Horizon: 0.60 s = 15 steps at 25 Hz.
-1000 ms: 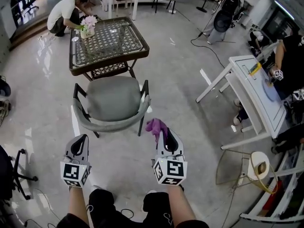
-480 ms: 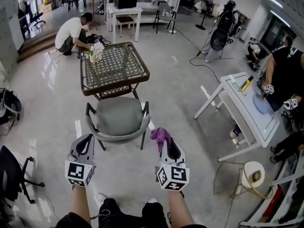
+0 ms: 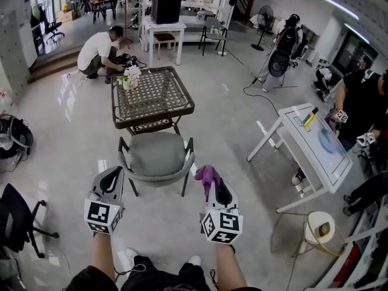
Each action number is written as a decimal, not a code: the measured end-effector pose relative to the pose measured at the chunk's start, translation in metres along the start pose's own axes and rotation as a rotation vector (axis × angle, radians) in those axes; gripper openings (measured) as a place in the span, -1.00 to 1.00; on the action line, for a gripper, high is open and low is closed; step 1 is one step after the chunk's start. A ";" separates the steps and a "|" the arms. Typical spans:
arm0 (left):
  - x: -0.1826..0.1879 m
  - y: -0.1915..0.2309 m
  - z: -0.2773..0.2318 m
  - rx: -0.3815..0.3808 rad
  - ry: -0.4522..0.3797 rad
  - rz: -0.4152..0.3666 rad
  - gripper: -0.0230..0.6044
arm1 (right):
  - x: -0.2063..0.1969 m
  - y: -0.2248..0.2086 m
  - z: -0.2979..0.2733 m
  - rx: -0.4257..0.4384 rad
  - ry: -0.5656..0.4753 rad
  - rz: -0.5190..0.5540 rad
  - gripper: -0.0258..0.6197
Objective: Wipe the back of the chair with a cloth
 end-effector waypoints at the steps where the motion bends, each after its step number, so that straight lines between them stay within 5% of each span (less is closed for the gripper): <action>1: 0.003 0.001 0.004 0.003 -0.001 0.002 -0.90 | 0.003 0.003 0.002 0.004 -0.001 0.001 -0.69; 15: 0.028 0.014 0.028 0.042 -0.031 -0.012 -0.90 | 0.025 0.032 0.010 0.024 -0.016 -0.040 -0.69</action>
Point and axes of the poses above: the fingertips, and each gripper's own axes: z backward along the fingers, y to its left, x out of its top, the point moved 8 cm from there along z, backward along the fingers, and after that the axes turned 3 degrees about x, right-handed, at the moved point
